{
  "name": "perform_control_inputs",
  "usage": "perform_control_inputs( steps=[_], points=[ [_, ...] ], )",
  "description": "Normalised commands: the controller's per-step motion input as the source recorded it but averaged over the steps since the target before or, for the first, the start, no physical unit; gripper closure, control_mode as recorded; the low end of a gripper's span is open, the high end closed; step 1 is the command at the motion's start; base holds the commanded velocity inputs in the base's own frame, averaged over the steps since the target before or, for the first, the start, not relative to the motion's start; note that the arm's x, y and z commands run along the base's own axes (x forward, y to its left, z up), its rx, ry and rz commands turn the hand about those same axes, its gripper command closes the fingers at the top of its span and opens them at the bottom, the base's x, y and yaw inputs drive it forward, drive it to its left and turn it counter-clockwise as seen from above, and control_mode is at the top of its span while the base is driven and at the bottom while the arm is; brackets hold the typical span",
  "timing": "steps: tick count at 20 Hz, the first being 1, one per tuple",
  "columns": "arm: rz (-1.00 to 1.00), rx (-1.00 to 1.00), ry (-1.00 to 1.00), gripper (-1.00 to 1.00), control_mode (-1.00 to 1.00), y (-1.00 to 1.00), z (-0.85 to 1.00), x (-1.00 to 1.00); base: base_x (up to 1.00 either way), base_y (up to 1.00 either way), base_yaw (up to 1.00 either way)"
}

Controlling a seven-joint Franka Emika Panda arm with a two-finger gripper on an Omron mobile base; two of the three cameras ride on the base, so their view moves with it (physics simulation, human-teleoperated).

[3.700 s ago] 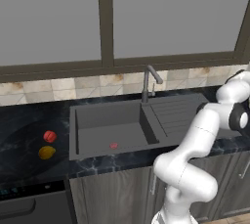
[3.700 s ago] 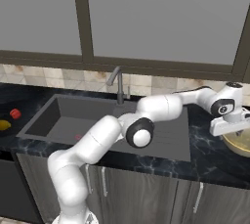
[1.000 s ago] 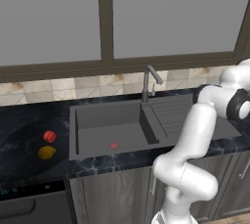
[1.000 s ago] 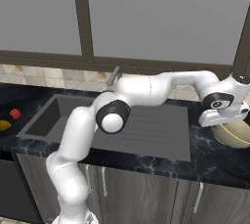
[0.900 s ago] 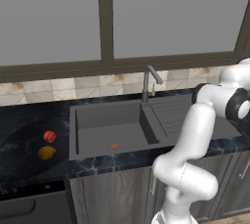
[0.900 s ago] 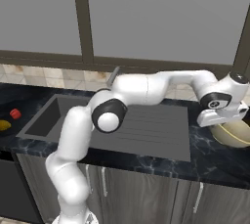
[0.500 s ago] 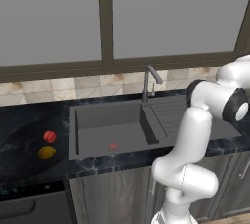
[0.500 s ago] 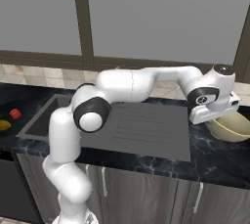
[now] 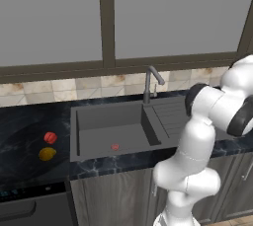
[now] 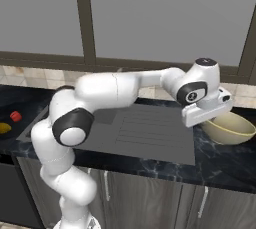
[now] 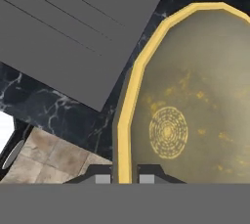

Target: Remove the bell pepper and lemon from the sink. Then move the bowl and cup from the counter to the sink for washing.

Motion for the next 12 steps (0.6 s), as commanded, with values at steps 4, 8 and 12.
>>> perform_control_inputs(
  steps=[4,8,12],
  points=[
    [0.05,-0.07,0.12,1.0,-1.0,0.45,0.23,-0.19,0.0,0.0,0.0],
    [0.06,-0.03,0.1,1.0,-1.0,0.44,0.22,-0.18,0.0,0.0,0.0],
    [0.07,0.0,0.07,1.0,-1.0,0.43,0.17,-0.22,0.0,0.0,0.0]
  ],
)
